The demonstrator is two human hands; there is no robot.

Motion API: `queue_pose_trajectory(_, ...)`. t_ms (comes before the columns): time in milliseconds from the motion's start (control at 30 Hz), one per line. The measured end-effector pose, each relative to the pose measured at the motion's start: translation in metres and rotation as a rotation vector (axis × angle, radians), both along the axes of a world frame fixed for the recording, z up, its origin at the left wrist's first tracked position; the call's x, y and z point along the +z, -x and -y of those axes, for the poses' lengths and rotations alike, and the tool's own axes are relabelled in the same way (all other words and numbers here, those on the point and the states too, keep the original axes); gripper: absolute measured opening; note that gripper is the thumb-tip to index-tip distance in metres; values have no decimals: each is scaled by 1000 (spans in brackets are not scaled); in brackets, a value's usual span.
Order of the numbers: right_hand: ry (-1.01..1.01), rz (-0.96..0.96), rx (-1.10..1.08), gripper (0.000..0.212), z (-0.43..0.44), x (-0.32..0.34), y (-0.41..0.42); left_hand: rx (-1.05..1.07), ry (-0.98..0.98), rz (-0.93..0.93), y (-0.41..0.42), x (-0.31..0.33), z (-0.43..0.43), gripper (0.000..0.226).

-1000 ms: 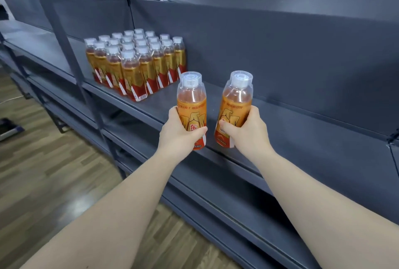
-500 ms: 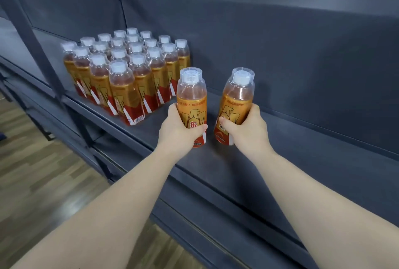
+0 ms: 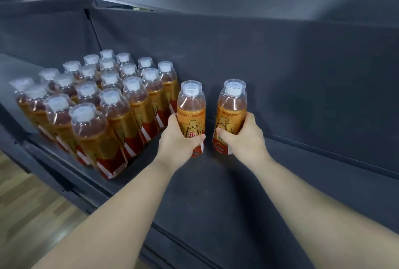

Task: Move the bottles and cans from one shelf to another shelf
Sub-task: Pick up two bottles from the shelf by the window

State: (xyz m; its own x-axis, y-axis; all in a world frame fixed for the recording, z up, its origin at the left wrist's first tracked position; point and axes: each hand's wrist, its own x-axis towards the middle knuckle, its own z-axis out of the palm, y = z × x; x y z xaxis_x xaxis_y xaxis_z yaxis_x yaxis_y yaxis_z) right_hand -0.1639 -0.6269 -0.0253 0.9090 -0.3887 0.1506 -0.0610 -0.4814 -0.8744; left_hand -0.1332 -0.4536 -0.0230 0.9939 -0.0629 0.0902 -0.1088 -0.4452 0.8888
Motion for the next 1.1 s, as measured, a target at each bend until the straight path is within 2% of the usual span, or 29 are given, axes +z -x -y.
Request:
queue_pose_trajectory(300,-2,-22,-122,68,-7,-9,-41,-162,-1,-47,-81,-12,10,76)
queue_pose_trajectory(467,-25,-21,-184,65,-12,-15,-56,-222,27,-63,-106,-20,12,69)
queue_pose_trajectory(800,-47,-23,-207,60,-17,-27,-74,-242,108,-106,-124,-27,10,84)
queue_pose_trajectory(967,-60,-30,-223,75,-23,-33,-74,-214,88,-89,-120,-28,11,94)
queue_pose_trajectory(1100,56,-76,-329,88,-31,-32,-77,-135,0,0,-117,-24,15,95)
